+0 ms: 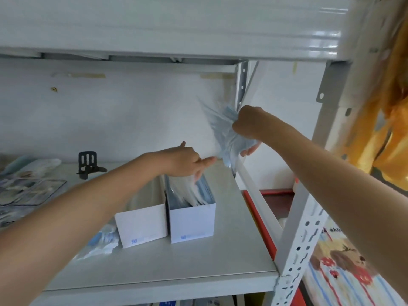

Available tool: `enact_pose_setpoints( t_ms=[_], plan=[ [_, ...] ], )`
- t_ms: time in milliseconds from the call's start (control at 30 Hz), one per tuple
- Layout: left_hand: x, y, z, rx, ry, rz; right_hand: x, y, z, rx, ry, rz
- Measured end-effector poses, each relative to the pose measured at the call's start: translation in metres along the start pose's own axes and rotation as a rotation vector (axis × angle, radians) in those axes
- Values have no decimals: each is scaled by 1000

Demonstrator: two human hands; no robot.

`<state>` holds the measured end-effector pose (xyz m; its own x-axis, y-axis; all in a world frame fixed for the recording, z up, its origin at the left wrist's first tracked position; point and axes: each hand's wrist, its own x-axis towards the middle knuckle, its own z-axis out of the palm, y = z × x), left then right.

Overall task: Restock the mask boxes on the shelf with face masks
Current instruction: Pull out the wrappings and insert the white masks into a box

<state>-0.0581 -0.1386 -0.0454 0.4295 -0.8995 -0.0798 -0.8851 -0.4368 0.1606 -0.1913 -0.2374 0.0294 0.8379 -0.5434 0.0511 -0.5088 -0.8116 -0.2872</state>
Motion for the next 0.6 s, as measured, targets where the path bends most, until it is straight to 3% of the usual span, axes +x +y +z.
enact_pose_setpoints(
  t_ms=[133,233,400,433,533,600],
  plan=[
    [-1,2,12,282,-213,-17,5,-8,-4,197,-22,12],
    [1,6,26,392,-367,-1,10,-14,-3,197,-37,27],
    [2,19,44,511,-371,-30,13,-26,1,1,-53,-29],
    [0,20,46,496,-368,-62,17,-27,1,38,-36,-44],
    [-6,18,44,403,-357,-98,15,-31,-6,-230,82,-187],
    [-11,15,42,349,-371,-122,18,-31,-7,-204,75,-167]
  ],
)
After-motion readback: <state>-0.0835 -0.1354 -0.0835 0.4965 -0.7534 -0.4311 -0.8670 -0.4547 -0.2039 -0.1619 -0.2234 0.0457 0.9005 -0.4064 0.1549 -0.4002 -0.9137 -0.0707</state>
